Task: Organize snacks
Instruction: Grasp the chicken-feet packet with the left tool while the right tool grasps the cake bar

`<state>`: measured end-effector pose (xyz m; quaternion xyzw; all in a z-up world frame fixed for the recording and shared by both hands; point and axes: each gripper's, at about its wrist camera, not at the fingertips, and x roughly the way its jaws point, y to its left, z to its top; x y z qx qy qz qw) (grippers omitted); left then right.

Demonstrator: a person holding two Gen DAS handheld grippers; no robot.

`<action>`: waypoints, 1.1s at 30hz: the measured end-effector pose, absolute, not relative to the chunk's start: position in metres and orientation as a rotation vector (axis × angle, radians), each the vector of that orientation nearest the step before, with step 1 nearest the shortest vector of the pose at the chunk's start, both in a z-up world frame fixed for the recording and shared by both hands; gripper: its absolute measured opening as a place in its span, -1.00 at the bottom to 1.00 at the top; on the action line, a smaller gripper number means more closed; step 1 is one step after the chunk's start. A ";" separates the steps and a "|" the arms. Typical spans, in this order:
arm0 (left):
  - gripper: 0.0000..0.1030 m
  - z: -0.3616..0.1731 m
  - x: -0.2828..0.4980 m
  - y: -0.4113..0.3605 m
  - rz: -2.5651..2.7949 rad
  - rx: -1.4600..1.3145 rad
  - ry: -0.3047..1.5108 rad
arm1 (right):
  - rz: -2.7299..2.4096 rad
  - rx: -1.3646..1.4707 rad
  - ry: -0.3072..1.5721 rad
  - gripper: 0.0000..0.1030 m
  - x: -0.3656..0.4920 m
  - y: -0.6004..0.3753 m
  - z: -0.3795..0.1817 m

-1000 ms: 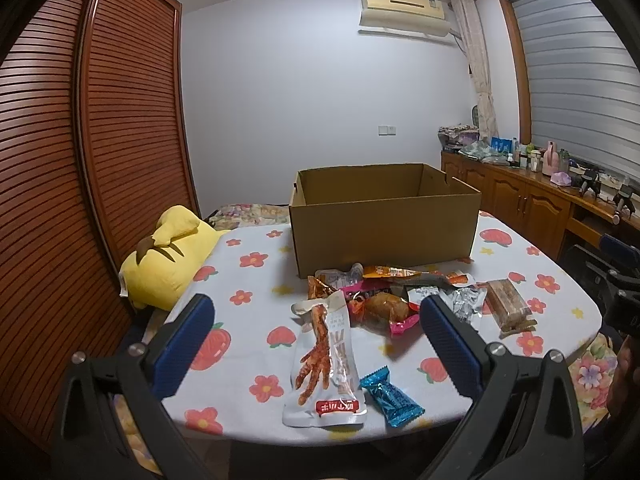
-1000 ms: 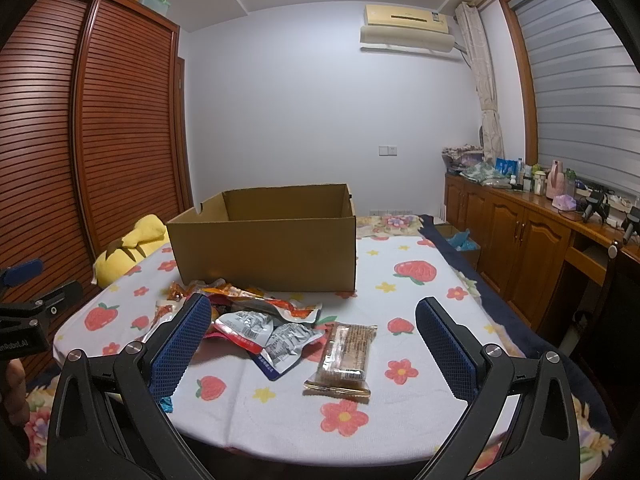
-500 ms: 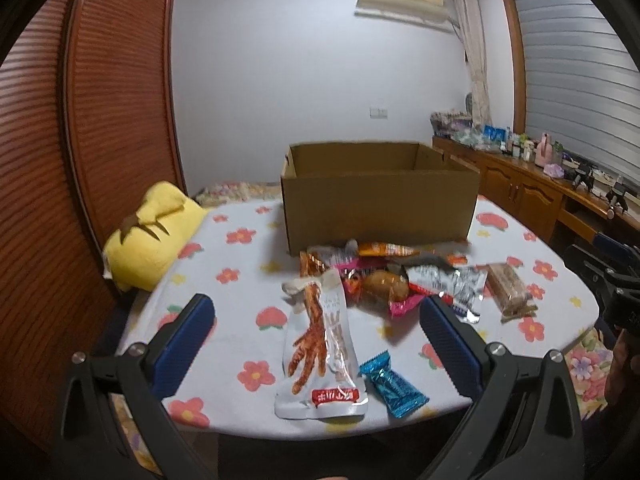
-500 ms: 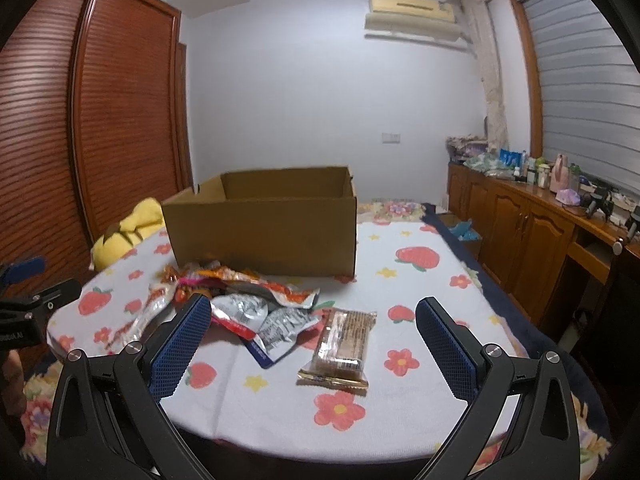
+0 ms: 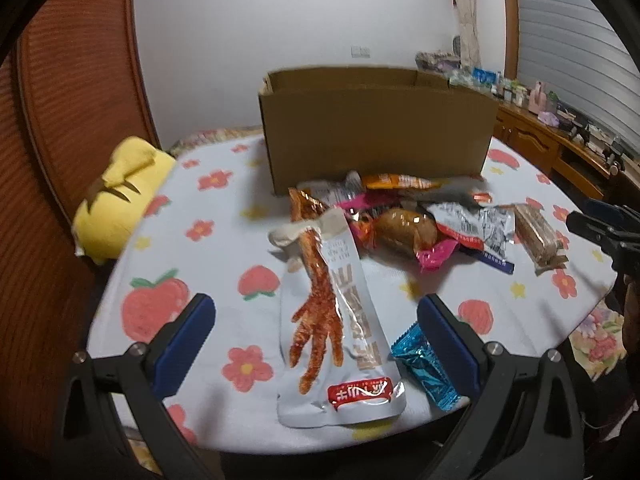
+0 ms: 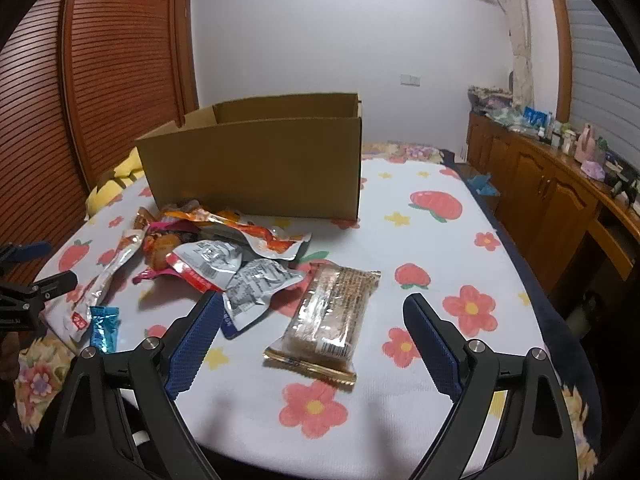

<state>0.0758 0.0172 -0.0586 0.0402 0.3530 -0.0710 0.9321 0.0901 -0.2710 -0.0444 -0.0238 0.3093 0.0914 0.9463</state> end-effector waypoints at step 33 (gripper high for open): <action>0.89 -0.097 0.163 0.035 -0.256 -0.047 1.017 | 0.285 -0.094 0.953 0.25 0.173 -0.278 -0.085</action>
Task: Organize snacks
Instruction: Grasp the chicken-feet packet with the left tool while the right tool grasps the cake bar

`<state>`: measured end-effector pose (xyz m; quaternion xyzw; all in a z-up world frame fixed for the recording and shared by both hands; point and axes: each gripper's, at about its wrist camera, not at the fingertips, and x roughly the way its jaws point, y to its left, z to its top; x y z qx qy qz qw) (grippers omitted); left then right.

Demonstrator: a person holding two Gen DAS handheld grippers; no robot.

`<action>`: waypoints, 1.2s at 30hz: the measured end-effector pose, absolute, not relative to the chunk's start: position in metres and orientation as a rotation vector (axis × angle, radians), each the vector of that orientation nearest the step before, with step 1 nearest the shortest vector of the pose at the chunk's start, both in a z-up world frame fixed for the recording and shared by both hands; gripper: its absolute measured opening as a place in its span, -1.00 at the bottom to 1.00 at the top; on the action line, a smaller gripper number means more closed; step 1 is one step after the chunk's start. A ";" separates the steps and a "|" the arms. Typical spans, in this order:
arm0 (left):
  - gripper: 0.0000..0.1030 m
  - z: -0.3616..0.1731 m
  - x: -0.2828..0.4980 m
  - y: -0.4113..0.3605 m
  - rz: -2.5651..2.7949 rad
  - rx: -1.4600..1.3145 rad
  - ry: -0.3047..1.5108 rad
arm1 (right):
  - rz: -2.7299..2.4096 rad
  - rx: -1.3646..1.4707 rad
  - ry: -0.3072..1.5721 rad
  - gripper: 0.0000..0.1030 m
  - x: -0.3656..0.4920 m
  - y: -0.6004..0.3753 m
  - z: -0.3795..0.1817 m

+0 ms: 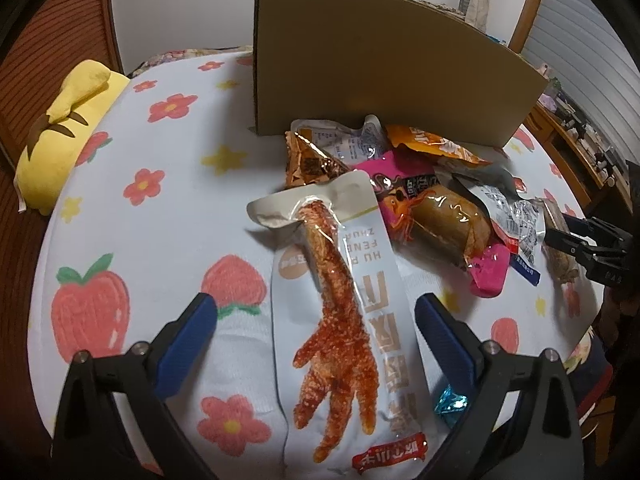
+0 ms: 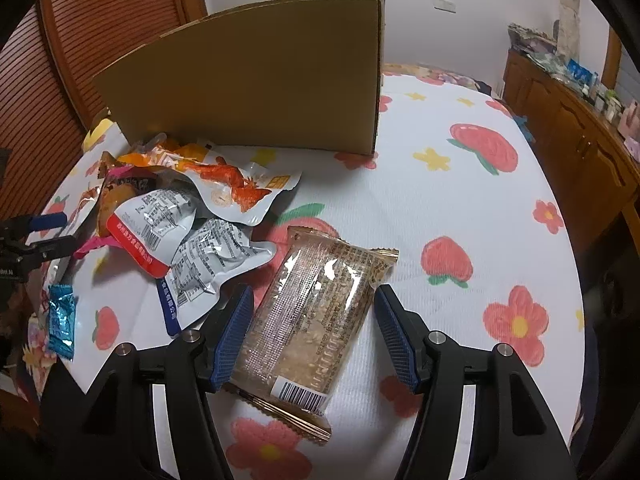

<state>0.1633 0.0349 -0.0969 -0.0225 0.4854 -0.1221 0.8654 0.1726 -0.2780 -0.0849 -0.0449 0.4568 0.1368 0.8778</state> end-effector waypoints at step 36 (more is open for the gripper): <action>0.30 -0.095 0.174 0.041 -0.278 0.144 1.104 | 0.320 -0.224 1.019 0.35 0.179 -0.273 -0.086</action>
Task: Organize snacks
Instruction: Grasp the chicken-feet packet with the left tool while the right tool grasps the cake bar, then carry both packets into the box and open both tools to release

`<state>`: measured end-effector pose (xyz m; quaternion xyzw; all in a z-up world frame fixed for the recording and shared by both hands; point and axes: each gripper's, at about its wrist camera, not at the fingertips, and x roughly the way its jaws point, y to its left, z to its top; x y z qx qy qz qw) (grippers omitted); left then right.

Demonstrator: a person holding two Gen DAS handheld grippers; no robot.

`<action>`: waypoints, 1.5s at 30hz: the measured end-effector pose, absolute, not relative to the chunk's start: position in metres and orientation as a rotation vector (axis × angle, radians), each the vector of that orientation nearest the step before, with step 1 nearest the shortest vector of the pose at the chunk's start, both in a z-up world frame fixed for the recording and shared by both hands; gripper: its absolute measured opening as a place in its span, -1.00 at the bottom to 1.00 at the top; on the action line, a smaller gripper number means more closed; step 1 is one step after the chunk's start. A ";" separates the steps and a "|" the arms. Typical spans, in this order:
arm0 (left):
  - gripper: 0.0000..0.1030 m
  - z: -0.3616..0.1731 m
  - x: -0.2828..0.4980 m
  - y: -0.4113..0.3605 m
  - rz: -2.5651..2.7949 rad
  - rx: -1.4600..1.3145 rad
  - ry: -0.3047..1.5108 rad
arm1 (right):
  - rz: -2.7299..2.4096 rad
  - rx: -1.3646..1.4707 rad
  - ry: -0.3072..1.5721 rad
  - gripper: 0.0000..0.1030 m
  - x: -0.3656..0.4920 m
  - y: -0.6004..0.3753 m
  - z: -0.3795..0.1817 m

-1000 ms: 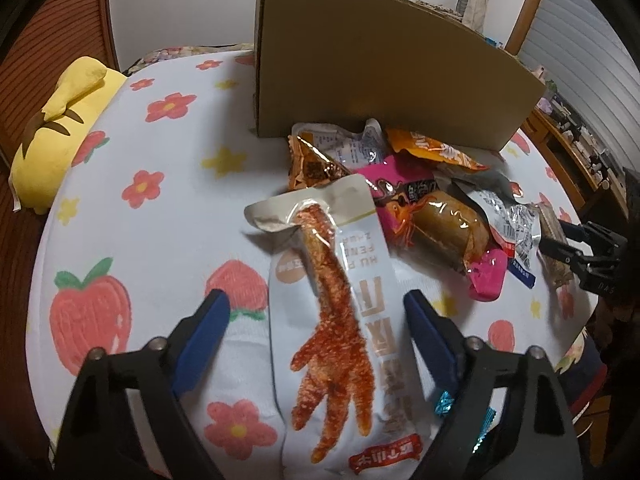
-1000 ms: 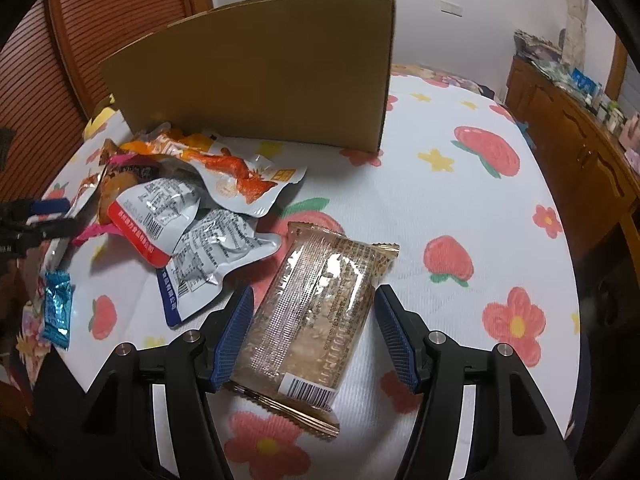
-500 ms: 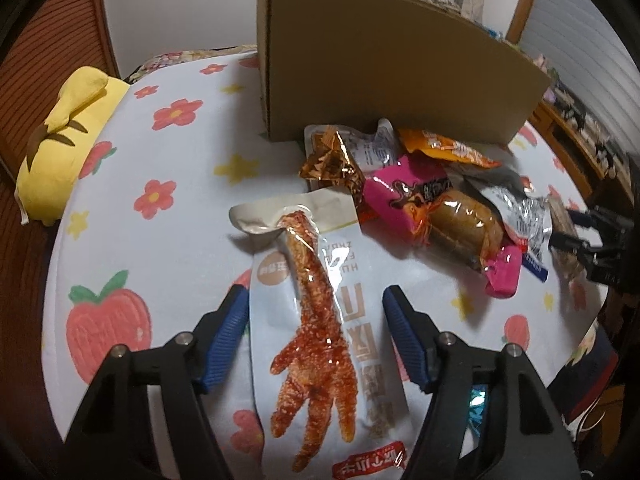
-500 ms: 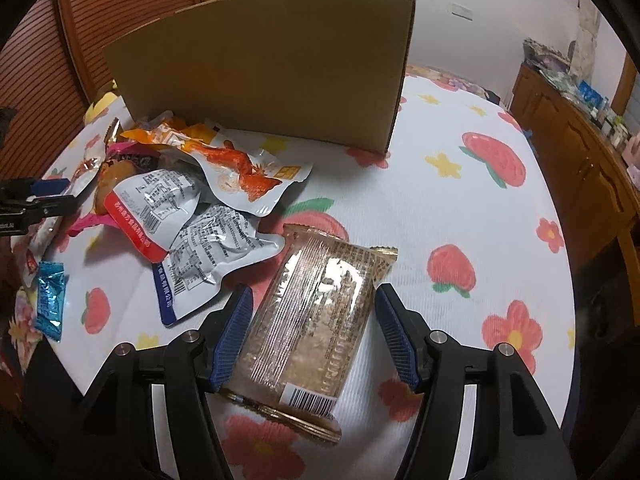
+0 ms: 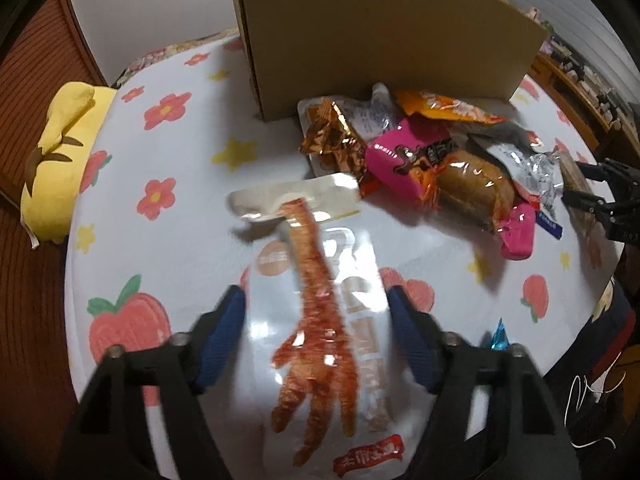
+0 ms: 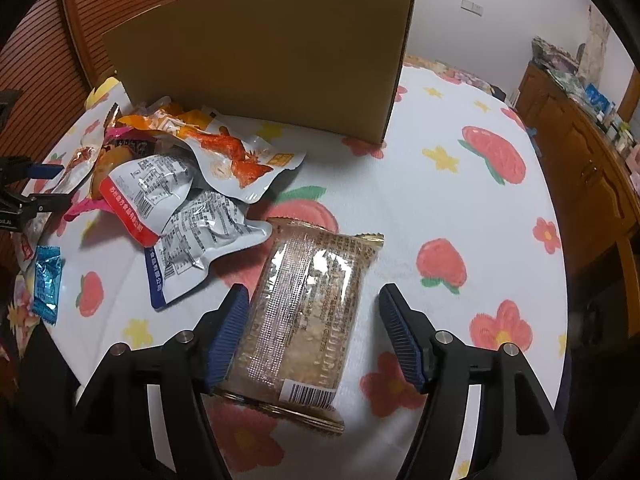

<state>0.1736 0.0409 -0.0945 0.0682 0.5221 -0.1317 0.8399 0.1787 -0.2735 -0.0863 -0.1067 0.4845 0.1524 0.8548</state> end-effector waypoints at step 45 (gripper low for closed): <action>0.09 0.044 0.169 0.061 -0.275 -0.040 0.673 | 0.321 -0.144 0.723 -0.15 0.173 -0.278 0.029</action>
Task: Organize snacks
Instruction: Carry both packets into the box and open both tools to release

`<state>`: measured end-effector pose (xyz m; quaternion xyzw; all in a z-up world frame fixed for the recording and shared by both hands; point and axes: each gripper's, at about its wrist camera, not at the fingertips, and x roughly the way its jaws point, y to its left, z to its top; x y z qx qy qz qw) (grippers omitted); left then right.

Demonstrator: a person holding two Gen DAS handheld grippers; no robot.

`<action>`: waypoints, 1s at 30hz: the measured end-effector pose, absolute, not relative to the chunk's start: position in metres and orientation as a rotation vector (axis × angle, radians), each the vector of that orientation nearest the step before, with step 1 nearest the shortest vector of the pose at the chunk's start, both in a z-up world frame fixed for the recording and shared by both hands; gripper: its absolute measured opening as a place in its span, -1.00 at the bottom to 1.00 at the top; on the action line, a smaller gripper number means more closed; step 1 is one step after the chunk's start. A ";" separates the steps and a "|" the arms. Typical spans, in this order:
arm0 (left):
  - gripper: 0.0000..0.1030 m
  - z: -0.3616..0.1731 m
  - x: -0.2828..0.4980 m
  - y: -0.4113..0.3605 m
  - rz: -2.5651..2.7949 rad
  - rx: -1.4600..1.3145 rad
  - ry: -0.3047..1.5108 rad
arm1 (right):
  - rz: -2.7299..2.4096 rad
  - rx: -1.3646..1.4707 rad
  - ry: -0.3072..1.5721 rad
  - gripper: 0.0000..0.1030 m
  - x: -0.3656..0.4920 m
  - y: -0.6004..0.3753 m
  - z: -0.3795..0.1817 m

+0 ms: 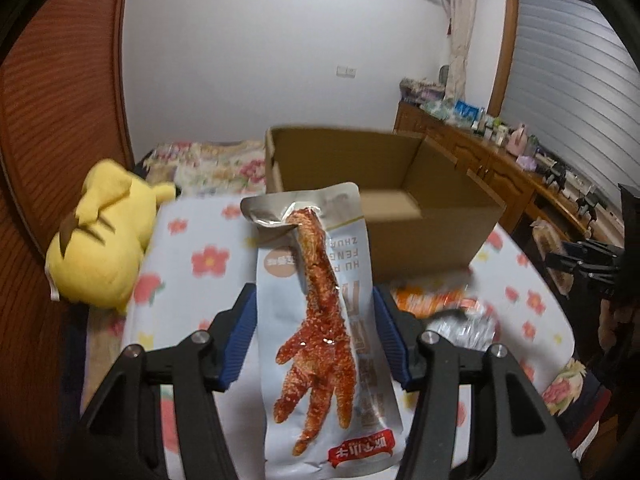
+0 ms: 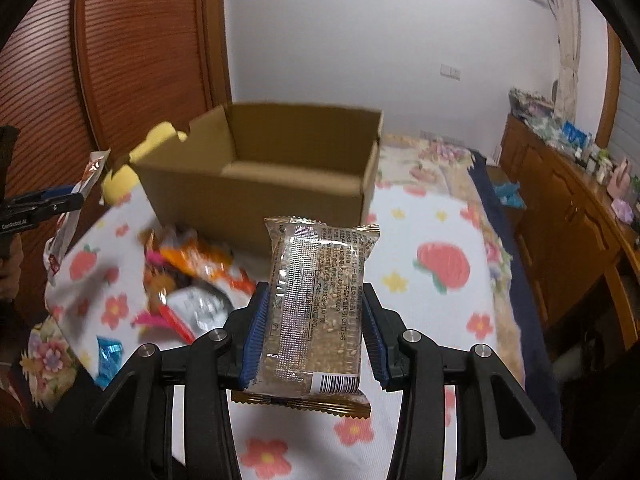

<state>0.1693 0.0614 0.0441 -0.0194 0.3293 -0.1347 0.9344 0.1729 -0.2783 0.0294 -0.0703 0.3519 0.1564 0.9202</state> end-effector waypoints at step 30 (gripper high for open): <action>0.11 0.084 0.356 -0.033 -0.289 0.095 0.710 | 0.503 -0.118 0.742 -0.13 0.338 -0.245 0.036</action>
